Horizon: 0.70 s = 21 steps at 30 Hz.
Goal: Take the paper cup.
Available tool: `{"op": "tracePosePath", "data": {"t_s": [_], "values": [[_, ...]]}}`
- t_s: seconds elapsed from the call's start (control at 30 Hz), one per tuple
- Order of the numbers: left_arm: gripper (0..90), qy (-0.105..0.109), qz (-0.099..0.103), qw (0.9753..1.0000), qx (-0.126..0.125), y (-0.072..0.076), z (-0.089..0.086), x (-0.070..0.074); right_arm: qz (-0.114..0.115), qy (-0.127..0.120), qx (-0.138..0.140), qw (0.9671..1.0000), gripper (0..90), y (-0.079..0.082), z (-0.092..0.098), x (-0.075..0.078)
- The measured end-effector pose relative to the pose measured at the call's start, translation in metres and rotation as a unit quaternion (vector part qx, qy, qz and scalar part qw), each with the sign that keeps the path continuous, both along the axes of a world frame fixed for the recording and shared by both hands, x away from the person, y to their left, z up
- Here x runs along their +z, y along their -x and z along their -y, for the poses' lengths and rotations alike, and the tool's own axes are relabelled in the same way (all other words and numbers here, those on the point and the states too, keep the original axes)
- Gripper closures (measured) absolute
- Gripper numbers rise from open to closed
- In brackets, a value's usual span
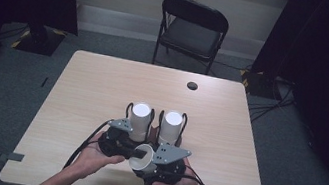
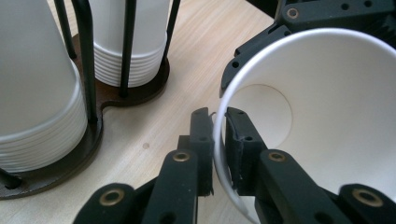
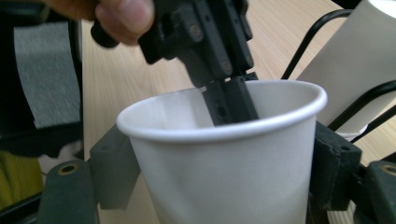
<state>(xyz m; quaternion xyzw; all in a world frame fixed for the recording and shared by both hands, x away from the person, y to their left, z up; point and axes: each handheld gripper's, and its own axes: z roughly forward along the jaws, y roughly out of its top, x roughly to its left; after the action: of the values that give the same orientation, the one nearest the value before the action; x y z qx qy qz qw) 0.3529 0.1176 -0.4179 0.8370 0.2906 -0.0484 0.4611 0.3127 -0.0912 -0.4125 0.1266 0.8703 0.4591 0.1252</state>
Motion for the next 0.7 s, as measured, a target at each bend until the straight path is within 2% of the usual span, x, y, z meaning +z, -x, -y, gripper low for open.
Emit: {"op": "tracePosePath", "data": {"t_s": [0.07,0.17,0.37,0.53,0.6,0.7], "values": [[80.6,0.001,0.001,1.0000,0.002,0.000,-0.001,0.000,-0.002,-0.003,-0.004,1.0000,23.9,-0.002,0.001,0.000],[75.8,-0.003,0.014,0.9999,0.003,0.004,-0.002,-0.004,-0.004,-0.002,-0.005,1.0000,24.2,-0.002,0.001,-0.001],[74.0,0.005,0.024,0.9997,0.004,0.007,-0.005,-0.009,-0.011,0.001,-0.010,0.9999,24.5,-0.002,0.002,-0.004],[67.9,0.021,0.036,0.9989,0.021,0.006,-0.009,-0.008,-0.014,-0.004,-0.018,0.9997,24.7,-0.003,0.005,-0.003],[64.3,0.020,0.039,0.9988,0.023,0.005,-0.011,-0.009,-0.016,-0.005,-0.020,0.9997,24.8,-0.004,0.006,-0.003],[58.6,0.022,0.054,0.9979,0.029,0.005,-0.012,-0.011,-0.019,-0.005,-0.025,0.9995,24.8,-0.004,0.007,-0.004]]}}
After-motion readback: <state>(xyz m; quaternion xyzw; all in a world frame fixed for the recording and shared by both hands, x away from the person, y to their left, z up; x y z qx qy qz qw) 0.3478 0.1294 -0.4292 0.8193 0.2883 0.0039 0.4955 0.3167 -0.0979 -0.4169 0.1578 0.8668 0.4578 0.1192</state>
